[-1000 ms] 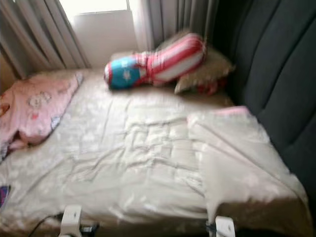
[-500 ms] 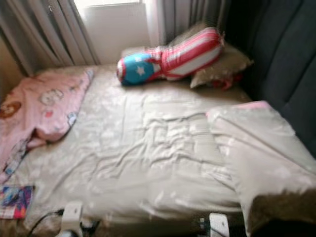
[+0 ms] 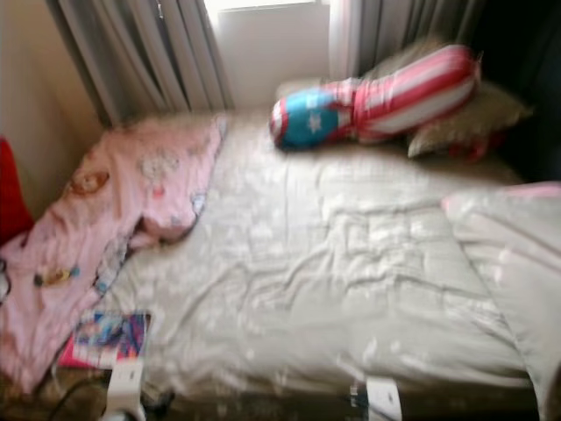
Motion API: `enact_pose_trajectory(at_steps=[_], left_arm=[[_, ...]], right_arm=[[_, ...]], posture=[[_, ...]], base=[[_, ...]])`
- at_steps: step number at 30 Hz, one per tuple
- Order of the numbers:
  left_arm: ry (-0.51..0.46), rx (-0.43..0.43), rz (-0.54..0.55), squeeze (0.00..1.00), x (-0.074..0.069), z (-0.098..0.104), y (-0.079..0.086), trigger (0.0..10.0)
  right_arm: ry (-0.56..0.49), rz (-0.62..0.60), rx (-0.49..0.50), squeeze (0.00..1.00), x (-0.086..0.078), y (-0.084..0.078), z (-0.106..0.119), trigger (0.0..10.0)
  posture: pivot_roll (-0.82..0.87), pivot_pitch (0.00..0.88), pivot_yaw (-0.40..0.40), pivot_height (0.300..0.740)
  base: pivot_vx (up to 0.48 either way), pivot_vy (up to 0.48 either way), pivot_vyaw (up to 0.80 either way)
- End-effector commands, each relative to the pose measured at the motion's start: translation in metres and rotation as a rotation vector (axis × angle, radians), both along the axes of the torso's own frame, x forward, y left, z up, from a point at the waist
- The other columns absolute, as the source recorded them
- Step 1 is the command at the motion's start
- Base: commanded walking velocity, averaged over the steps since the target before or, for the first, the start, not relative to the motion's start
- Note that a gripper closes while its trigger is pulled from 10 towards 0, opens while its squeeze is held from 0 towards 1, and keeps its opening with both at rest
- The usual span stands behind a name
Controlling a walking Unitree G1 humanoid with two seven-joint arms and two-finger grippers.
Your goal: Clean up the room
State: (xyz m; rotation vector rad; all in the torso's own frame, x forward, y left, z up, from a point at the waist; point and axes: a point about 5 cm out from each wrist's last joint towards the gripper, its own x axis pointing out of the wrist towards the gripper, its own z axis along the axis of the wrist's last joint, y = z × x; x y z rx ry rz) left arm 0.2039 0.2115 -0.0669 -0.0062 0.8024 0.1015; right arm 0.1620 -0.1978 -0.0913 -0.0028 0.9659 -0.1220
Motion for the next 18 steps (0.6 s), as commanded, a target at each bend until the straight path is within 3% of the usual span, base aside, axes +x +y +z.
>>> enact_pose_trajectory(at_steps=[1,9,18], left_arm=[[0.017,0.013,0.021,0.0,-0.006,-0.002,0.007,10.0],[0.031,0.014,0.056,0.0,-0.016,-0.006,0.012,10.0],[0.05,0.018,0.042,0.0,-0.025,-0.01,0.011,10.0]], right_arm=[[-0.01,0.02,0.013,0.0,0.004,0.007,0.001,10.0],[0.009,0.049,0.031,0.0,-0.003,0.013,-0.003,10.0],[0.023,0.035,0.045,0.0,-0.012,0.013,-0.006,10.0]], posture=[[-0.13,0.0,0.002,0.74],[-0.12,0.0,-0.009,0.74],[-0.1,0.0,-0.015,0.74]], base=[[0.0,0.48,0.0],[0.0,0.48,0.6],[0.0,0.48,0.0]])
